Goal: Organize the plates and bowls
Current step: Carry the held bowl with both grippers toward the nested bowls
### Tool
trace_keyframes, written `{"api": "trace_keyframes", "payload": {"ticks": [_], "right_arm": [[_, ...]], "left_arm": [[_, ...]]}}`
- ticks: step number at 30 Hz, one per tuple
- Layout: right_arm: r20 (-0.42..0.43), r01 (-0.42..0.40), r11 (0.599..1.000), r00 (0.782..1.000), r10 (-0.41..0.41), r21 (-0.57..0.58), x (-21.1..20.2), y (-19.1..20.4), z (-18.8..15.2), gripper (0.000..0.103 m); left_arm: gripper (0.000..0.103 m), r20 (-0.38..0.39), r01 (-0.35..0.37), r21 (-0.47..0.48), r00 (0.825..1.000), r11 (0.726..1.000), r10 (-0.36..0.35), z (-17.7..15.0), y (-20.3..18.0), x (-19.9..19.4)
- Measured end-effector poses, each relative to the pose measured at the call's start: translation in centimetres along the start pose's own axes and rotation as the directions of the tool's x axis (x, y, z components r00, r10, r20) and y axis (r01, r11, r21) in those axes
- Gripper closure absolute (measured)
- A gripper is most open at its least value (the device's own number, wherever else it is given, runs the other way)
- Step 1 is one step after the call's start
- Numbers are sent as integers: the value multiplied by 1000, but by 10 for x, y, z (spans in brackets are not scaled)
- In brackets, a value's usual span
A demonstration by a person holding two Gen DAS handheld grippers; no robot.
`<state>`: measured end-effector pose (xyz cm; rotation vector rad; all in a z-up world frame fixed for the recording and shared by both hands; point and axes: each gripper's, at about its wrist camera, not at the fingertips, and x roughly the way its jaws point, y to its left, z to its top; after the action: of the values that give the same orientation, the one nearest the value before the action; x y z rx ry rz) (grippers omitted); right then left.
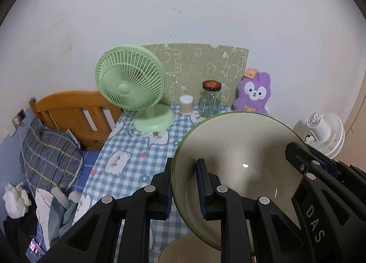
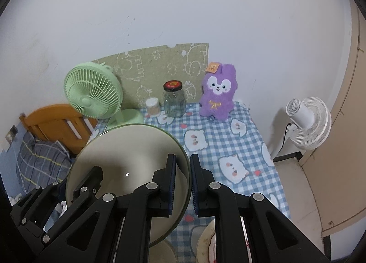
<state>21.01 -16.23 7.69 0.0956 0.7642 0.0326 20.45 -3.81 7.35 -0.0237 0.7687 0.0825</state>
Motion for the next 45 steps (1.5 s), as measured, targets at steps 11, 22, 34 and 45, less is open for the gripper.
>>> {"api": "trace_keyframes", "payload": {"ticks": [11, 22, 34, 45], "right_arm": [[-48, -18, 1000, 999, 17, -4, 10, 7, -46, 87], [-118, -17, 1000, 993, 14, -22, 25, 13, -87, 87], [-204, -21, 1000, 979, 15, -24, 46, 19, -124, 87], [-254, -18, 999, 967, 9, -30, 61, 22, -140, 87]], "left_arm": [[87, -38, -17, -15, 999, 1000, 16, -44, 12, 1], [87, -101, -23, -31, 995, 999, 20, -85, 21, 15], [87, -192, -42, -32, 981, 999, 35, -127, 30, 34], [87, -236, -49, -37, 971, 998, 38, -145, 34, 47]]}}
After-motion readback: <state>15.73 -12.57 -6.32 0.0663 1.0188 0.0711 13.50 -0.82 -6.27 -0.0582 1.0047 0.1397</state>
